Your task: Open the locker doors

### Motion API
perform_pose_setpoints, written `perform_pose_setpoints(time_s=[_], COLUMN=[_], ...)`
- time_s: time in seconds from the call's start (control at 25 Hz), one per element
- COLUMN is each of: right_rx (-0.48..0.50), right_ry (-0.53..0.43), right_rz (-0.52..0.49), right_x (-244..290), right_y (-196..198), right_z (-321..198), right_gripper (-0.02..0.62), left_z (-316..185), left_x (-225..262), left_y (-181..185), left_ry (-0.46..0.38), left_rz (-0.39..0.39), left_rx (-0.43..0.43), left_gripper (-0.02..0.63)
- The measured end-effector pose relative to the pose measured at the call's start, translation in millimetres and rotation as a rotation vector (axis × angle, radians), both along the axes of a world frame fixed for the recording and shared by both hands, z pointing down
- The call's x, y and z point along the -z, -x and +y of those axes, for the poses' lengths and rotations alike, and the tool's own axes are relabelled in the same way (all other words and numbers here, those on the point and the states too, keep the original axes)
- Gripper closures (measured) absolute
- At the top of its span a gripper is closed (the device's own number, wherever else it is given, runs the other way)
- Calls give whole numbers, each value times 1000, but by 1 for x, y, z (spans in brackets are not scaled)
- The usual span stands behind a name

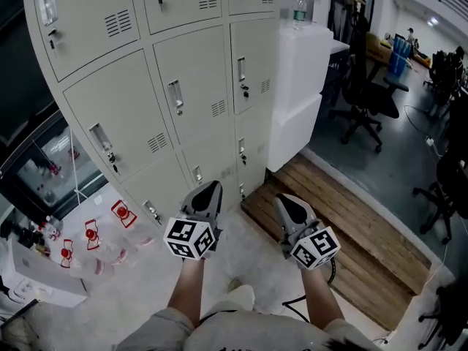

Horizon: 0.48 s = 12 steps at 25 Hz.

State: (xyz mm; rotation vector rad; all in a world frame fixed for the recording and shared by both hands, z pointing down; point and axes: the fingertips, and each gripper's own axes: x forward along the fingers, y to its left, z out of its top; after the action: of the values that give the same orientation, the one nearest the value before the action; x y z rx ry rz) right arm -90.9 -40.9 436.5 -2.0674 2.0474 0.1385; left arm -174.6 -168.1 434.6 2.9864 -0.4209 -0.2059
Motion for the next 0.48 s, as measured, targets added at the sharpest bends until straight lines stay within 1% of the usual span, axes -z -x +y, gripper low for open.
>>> perform_pose_setpoints(time_s=[0.28, 0.48], right_rx=[70, 119], right_ry=[-81, -111], right_rz=[24, 45], right_x=[34, 63], right_y=[-60, -116], right_z=[-57, -112], right_gripper=[583, 584], left_z=[-35, -79], left_x=[33, 58], left_y=[-78, -138], left_ry=[-61, -63], left_rz=[6, 35], left_rx=[-19, -1], left_gripper=[607, 607])
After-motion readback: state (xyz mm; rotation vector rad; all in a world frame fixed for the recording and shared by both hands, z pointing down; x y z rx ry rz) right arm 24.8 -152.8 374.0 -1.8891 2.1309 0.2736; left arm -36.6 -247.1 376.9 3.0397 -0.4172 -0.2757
